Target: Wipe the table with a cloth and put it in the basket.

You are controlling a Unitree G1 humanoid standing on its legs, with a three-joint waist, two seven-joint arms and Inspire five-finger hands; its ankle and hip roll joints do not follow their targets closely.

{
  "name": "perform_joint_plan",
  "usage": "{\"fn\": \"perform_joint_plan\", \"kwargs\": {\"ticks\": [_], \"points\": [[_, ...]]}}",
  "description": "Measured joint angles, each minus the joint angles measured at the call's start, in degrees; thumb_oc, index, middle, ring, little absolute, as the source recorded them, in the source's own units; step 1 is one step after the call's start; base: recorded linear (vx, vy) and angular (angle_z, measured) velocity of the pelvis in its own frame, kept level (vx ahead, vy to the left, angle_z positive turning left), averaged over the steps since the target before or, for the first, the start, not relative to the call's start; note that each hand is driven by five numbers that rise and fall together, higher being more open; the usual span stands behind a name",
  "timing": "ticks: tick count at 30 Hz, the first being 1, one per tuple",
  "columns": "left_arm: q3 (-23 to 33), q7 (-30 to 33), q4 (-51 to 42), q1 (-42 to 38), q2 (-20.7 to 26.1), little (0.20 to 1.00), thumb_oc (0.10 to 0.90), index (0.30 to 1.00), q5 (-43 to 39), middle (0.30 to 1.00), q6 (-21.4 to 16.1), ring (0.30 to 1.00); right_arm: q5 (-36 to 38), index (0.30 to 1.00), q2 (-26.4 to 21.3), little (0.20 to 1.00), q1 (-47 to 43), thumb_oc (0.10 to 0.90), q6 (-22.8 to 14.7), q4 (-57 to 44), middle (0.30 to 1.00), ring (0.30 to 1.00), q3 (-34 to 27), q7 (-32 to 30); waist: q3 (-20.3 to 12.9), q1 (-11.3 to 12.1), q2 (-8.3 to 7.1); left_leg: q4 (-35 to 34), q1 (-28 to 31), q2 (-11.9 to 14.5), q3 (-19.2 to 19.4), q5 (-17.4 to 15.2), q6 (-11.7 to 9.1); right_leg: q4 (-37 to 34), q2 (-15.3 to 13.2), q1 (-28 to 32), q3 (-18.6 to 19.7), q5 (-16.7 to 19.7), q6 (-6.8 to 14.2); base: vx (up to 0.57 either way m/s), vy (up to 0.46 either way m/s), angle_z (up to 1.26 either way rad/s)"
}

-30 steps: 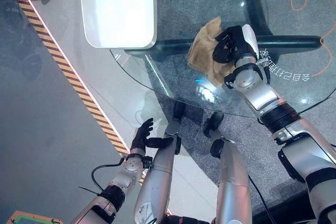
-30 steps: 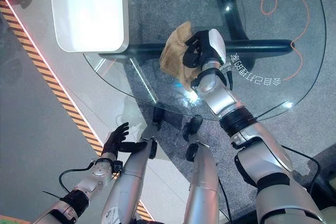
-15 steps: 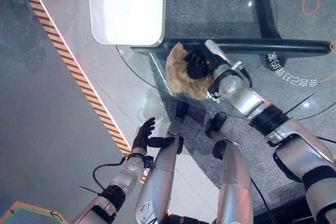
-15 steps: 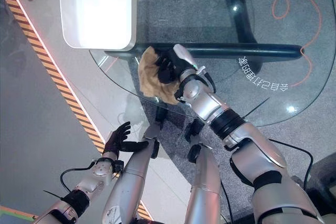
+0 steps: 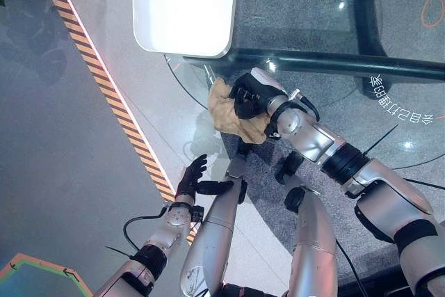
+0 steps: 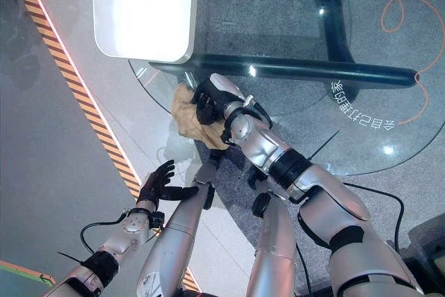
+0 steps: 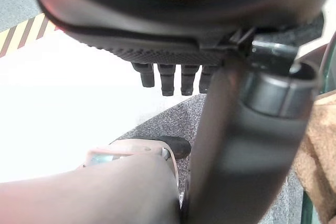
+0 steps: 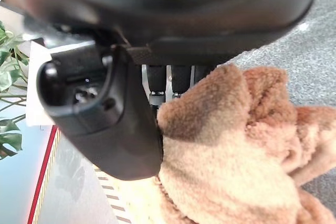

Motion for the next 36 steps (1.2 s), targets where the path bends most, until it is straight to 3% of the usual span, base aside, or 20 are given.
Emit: {"fn": "perform_joint_plan", "kwargs": {"ticks": [13, 24, 36], "points": [[0.0, 0.1, -0.1, 0.0, 0.9, 0.900, 0.800, 0.900, -0.1, 0.900, -0.2, 0.900, 5.3, 0.300, -0.3, 0.200, 0.5, 0.100, -1.4, 0.4, 0.300, 0.300, -3.3, -7.0, 0.3, -1.2, -0.56, 1.0, -0.2, -0.3, -0.1, 0.0, 0.4, 0.2, -0.2, 0.3, 0.0, 0.3, 0.4, 0.00, -0.002, 0.00], [0.4, 0.1, 0.1, 0.0, 3.0, 0.900, 0.800, 0.900, -0.2, 0.900, -0.8, 0.900, 7.5, 0.300, -4.4, 0.200, 1.7, 0.100, -3.1, 0.5, 0.300, 0.300, -12.8, -20.3, 0.7, -3.0, -2.10, 2.8, -0.4, -0.3, 1.3, -0.9, 1.9, -1.3, 0.0, 1.0, 1.2, 1.7, 1.6, 0.00, -0.035, -0.06], [0.6, -0.3, 0.1, 0.6, 4.8, 0.900, 0.800, 0.900, -1.5, 0.900, -1.4, 0.900, 9.0, 0.300, -9.9, 0.200, 1.4, 0.100, -4.8, 3.0, 0.300, 0.300, -13.9, -20.9, 0.8, -4.5, -3.64, 3.7, -0.4, -0.2, 3.1, -1.8, 3.4, -3.5, 0.3, 1.5, 3.0, 3.2, 2.9, 0.00, -0.039, -0.08]]}}
